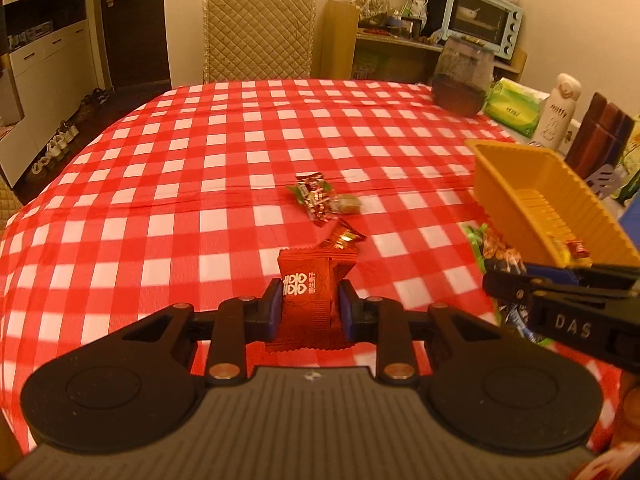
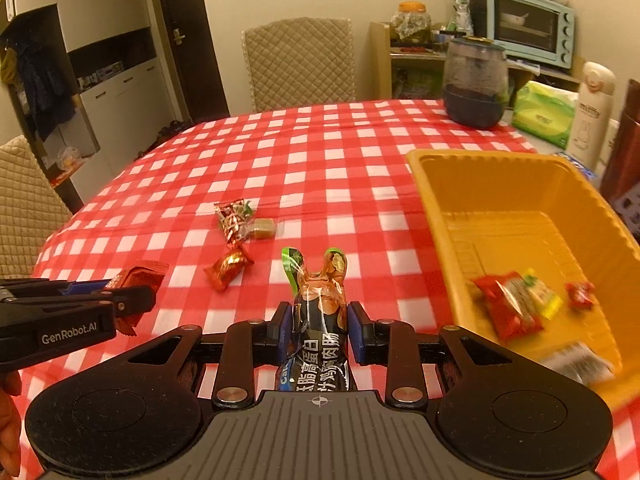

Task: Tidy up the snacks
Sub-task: 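Carry the red packet with the left gripper while the right carries the snack bar over the tray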

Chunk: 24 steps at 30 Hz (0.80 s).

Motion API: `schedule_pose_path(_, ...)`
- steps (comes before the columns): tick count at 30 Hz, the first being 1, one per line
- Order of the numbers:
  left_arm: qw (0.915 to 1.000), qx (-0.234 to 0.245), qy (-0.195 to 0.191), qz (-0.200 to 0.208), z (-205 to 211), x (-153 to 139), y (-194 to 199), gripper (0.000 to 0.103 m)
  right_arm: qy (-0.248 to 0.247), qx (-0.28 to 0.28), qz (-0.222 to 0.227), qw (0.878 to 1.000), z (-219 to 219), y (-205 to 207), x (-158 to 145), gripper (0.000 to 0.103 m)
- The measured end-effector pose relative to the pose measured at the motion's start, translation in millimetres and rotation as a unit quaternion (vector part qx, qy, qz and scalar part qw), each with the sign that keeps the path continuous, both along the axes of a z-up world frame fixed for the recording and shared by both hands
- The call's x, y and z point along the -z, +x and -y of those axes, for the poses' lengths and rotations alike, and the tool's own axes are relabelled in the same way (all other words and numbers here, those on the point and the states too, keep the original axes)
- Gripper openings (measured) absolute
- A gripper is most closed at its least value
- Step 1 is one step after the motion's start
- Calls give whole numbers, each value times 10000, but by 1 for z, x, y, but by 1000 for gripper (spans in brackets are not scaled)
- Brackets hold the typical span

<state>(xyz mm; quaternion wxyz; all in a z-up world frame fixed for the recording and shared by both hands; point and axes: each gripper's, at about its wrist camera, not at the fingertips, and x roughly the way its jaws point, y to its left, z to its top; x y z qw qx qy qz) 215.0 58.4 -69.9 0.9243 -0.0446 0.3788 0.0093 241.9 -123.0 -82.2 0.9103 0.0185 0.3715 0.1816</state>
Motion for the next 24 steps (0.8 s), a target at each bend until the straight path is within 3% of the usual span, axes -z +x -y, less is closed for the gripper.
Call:
schedule_pose_path(10,9998,-34,-141,170,32,-34,-51,26,13,81,151,9999,21,-57,-31,30)
schedule_pose_path(24,9996,-4,-105,258,65,-53,-93,26,-120,211,341,9991,50,-105,-55,30)
